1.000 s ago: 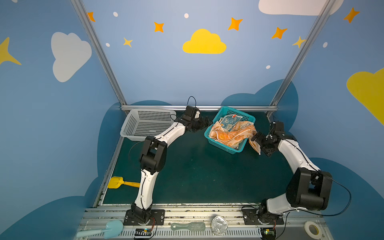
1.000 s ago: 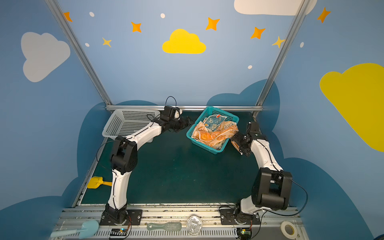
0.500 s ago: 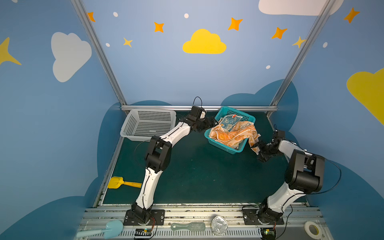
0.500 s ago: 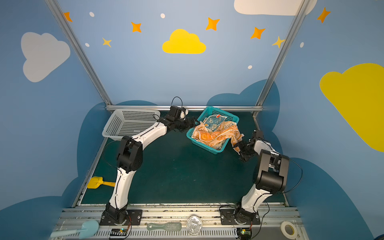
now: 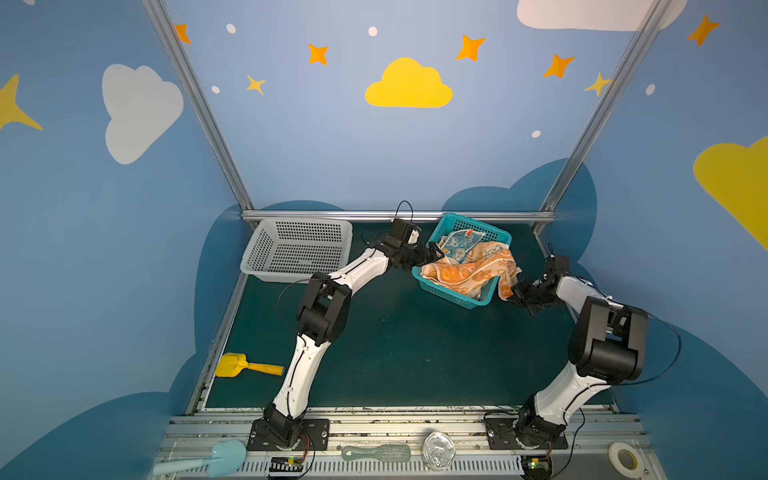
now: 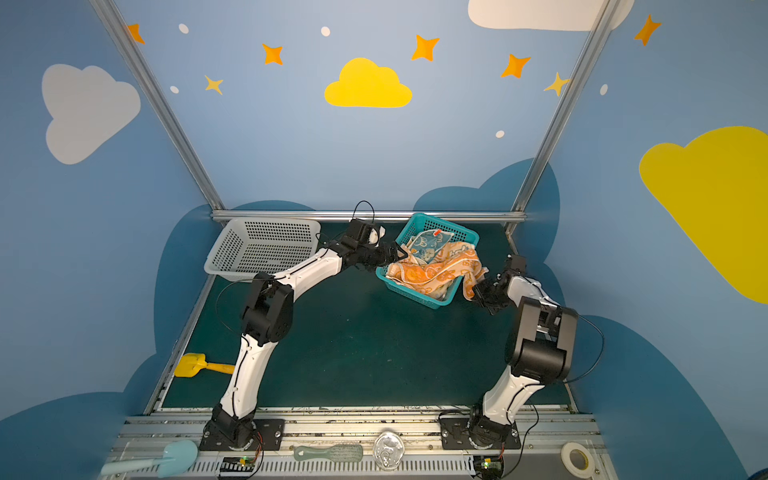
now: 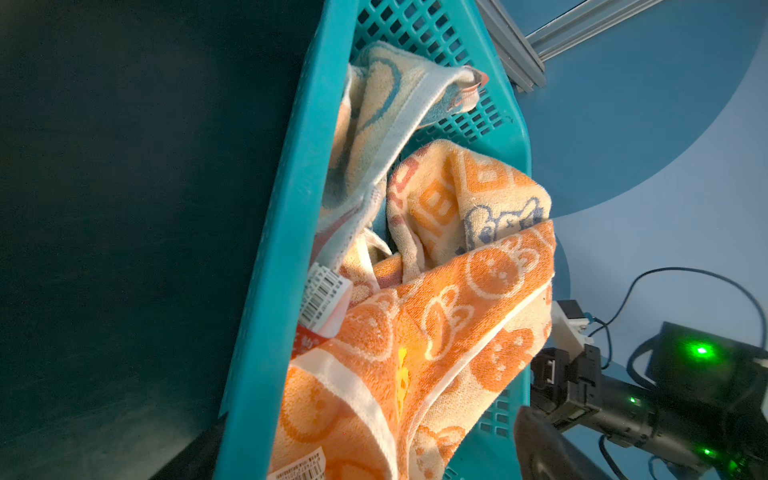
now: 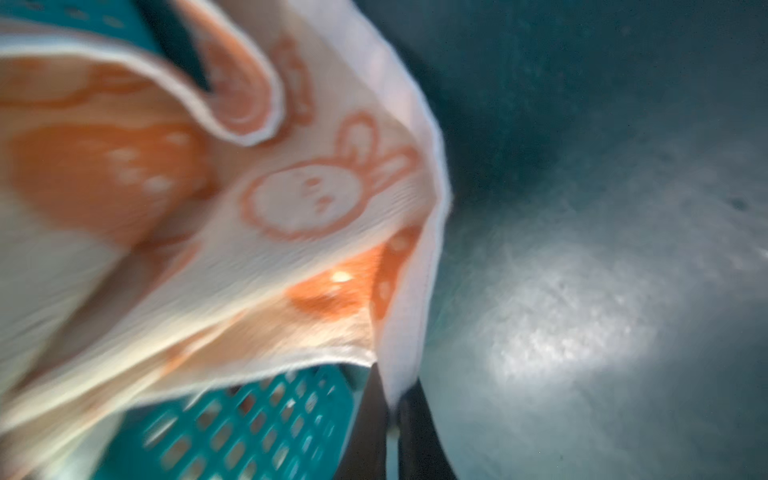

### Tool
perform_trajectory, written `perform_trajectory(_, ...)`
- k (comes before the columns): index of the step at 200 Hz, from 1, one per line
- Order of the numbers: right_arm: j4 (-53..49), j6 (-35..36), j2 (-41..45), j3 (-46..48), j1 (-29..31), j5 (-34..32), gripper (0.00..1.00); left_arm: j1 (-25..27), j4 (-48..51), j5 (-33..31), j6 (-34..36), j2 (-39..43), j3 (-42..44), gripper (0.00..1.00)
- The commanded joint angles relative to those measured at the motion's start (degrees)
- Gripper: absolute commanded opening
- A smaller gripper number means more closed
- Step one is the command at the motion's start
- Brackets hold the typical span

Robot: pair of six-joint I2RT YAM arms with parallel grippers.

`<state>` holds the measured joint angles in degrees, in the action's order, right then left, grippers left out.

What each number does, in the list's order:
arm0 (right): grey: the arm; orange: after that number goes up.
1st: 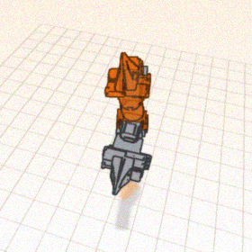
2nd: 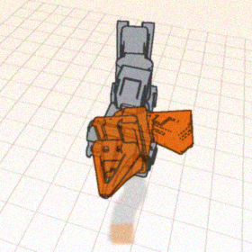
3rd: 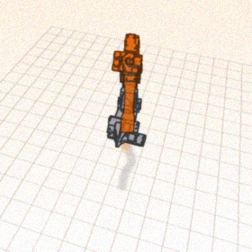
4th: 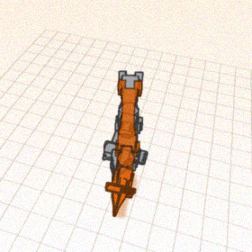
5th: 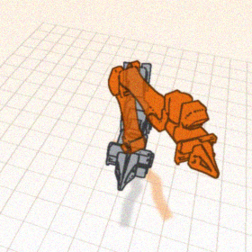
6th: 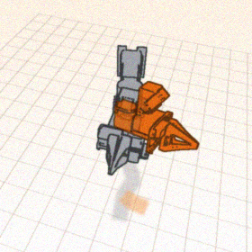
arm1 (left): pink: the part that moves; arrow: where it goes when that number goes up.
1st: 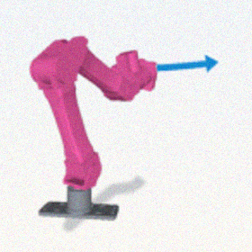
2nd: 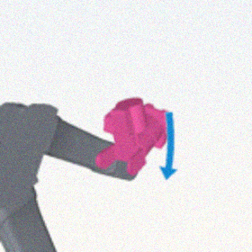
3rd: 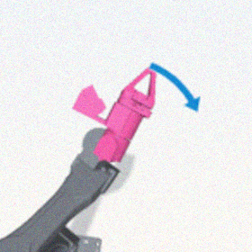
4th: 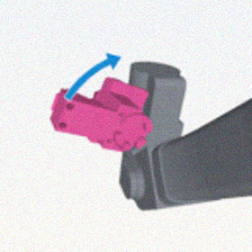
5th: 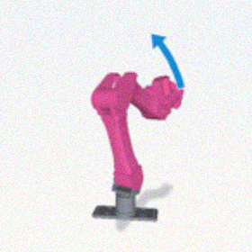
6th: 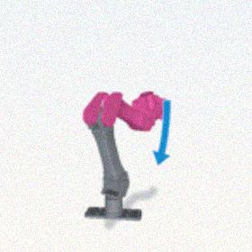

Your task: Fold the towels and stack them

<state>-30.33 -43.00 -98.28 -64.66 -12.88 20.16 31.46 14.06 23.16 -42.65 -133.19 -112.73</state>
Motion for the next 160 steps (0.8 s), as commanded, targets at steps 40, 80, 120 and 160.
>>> perform_trajectory(40, -15.59, 4.91, 13.23, -17.46, 6.25, -13.78, 0.0, 4.12, -1.97, 1.11, -1.61, -1.06, -0.99, 1.0)
perform_trajectory(80, -11.84, 10.47, 16.3, -21.51, 8.29, -12.52, 0.0, 8.02, -2.03, 0.8, -3.22, -3.63, -5.0, 1.0)
perform_trajectory(120, -12.11, 10.59, 15.97, -25.26, 10.04, -10.74, 0.0, 11.32, -1.65, 0.13, -4.88, -7.91, -11.81, 1.0)
perform_trajectory(160, -11.38, 9.19, 14.39, -25.79, 11.82, -9.35, 0.0, 11.69, -2.83, 0.36, -6.77, -7.39, -11.55, 1.0)
